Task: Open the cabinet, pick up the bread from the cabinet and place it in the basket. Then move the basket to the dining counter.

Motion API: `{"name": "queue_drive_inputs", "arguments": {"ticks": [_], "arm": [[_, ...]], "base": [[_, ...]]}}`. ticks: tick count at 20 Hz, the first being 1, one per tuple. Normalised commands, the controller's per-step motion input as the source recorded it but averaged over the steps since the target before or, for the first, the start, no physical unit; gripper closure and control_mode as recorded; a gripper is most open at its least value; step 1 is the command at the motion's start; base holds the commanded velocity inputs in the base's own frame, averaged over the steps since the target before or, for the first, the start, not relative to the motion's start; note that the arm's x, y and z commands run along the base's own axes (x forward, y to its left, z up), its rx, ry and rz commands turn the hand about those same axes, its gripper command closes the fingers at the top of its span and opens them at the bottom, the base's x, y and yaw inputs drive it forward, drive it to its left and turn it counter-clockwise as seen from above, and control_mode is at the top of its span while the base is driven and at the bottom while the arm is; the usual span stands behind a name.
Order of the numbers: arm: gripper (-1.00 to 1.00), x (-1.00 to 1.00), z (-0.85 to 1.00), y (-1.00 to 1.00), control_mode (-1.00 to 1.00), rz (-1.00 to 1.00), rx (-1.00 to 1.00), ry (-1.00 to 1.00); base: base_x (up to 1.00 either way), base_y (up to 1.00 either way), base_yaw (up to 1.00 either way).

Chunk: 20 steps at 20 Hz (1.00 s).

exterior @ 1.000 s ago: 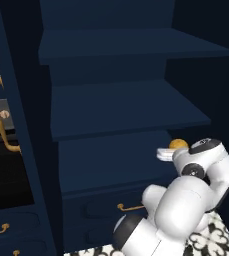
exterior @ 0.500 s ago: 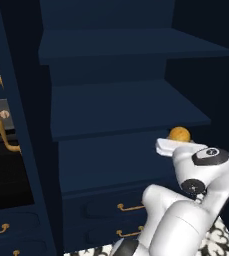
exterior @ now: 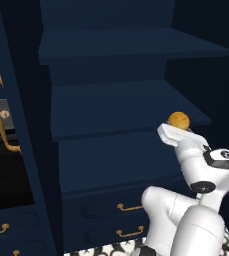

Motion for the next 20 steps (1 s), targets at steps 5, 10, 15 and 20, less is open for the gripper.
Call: {"name": "queue_drive_inputs", "arguments": {"ticks": [5, 10, 15, 20], "arm": [[1.00, -0.33, 1.00, 0.42, -1.00, 0.15, 0.27, -0.11], [1.00, -0.52, 1.00, 0.30, -1.00, 0.08, 0.12, -0.01], [1.00, -0.43, 1.00, 0.19, -1.00, 0.07, 0.11, 0.00], [1.00, -0.39, 1.00, 0.57, -1.00, 0.02, 0.08, 0.04]], "base": [[0.00, 0.00, 0.00], [0.00, 0.00, 0.00], [0.00, 0.00, 0.00], [0.00, 0.00, 0.00]]}}
